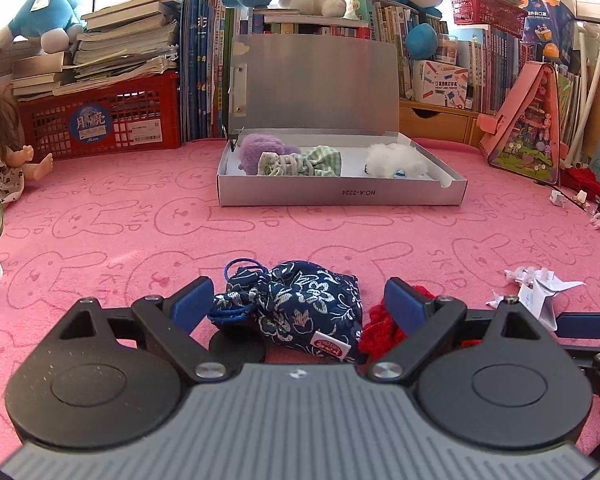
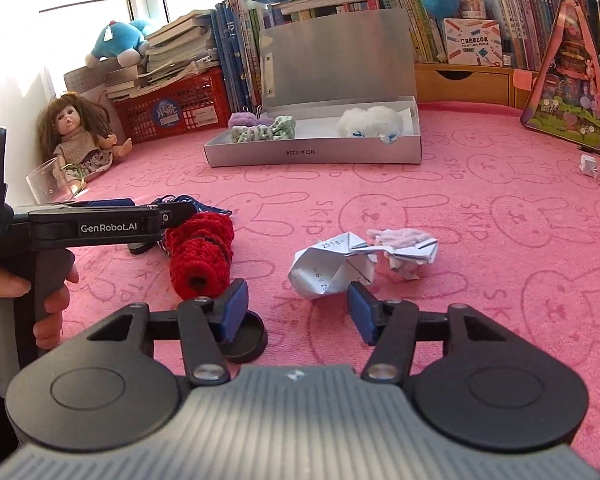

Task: Organize objects
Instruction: 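Move the left tool to the blue floral pouch while the right approaches the folded paper, then close the right gripper on the folded white paper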

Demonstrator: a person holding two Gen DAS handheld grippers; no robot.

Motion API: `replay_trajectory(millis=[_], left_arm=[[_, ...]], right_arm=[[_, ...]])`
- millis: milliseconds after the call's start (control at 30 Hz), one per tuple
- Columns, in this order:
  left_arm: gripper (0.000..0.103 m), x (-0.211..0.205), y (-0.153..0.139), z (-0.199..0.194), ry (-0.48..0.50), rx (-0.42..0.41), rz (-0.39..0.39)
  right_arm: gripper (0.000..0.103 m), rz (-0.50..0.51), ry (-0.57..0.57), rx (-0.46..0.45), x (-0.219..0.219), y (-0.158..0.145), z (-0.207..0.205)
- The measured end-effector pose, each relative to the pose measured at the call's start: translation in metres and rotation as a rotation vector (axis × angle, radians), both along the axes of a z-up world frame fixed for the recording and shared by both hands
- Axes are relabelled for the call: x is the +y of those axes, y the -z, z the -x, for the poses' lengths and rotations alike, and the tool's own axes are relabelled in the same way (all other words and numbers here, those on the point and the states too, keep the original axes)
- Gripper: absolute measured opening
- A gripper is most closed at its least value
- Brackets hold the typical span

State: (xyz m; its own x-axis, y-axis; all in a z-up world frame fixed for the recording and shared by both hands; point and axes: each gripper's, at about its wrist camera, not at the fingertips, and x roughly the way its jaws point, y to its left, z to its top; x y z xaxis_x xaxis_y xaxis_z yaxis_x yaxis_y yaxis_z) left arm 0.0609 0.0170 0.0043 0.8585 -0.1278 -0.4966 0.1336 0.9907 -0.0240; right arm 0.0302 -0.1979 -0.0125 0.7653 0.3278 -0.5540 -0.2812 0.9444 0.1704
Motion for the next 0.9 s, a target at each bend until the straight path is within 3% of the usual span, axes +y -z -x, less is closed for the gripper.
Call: replay_trajectory(millis=[333, 667, 900], left_arm=[[0.094, 0.003, 0.0, 0.002, 0.003, -0.003, -0.006], [0.094, 0.003, 0.002, 0.0, -0.003, 0.005, -0.014], [0.094, 0.003, 0.003, -0.001, -0.006, 0.01, -0.014]], right_arm=[[0.07, 0.183, -0.105, -0.047, -0.015, -0.012, -0.013], [0.073, 0.144, -0.192, -0.003, -0.013, -0.005, -0.042], [0.078, 0.189, -0.2, -0.024, 0.0, -0.003, -0.047]])
